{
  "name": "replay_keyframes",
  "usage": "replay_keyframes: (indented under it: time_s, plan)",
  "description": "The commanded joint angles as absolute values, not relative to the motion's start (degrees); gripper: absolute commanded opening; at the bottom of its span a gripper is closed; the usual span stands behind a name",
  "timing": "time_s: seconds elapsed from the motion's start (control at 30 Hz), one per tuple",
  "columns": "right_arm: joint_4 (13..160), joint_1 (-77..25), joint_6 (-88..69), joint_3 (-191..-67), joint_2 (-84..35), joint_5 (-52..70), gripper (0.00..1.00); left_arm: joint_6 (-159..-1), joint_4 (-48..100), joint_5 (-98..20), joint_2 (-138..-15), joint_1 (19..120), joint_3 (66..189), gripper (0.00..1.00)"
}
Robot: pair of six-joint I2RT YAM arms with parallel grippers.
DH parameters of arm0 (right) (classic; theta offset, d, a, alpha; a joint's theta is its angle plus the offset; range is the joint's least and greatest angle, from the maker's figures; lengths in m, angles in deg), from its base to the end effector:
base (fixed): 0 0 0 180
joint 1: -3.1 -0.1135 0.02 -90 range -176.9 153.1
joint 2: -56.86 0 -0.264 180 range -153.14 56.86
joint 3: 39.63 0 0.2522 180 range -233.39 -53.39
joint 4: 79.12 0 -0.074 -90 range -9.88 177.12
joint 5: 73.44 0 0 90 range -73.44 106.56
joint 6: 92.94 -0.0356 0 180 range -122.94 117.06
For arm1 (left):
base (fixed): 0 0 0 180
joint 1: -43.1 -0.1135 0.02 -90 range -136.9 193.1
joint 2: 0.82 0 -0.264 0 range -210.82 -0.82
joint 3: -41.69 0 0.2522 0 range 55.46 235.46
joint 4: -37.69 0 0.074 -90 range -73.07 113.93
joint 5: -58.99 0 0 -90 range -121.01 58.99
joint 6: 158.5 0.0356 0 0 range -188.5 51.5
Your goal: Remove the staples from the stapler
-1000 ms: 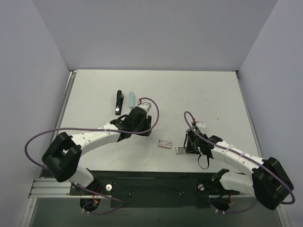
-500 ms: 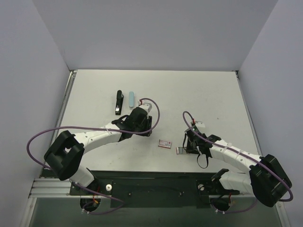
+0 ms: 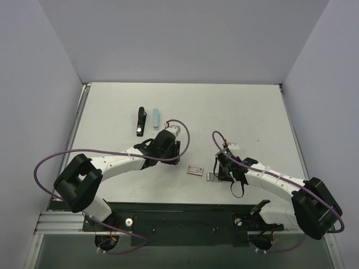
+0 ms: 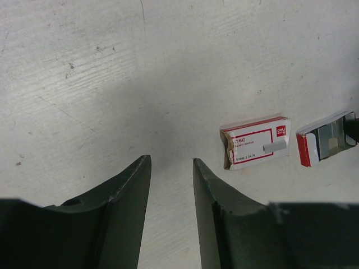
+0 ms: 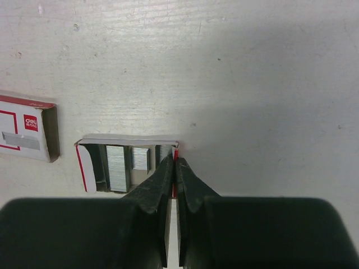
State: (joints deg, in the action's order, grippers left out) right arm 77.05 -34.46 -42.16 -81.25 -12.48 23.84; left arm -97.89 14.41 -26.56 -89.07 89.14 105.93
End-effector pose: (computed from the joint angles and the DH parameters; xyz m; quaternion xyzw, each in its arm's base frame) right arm 0.1756 0.1294 0.1576 0.0346 0.9419 0.1571 0.2948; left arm 0.2217 -0.2260 0.1943 0.1208 0.9229 -0.1940 0.3100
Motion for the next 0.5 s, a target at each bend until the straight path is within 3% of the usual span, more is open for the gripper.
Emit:
replay_keyframes:
  time_s: [0.0,0.47]
  plan:
    - [74.55,-35.49,-44.07,-82.39,-14.24,25.43,0.0,-98.12,16.63,-26.87,-90.03,89.95,105.82,0.46]
    - [74.81,-36.72,-46.71,-84.77,-17.67,27.98,0.0,-98.12,18.56,-28.98,-95.82,90.48,106.52,0.44]
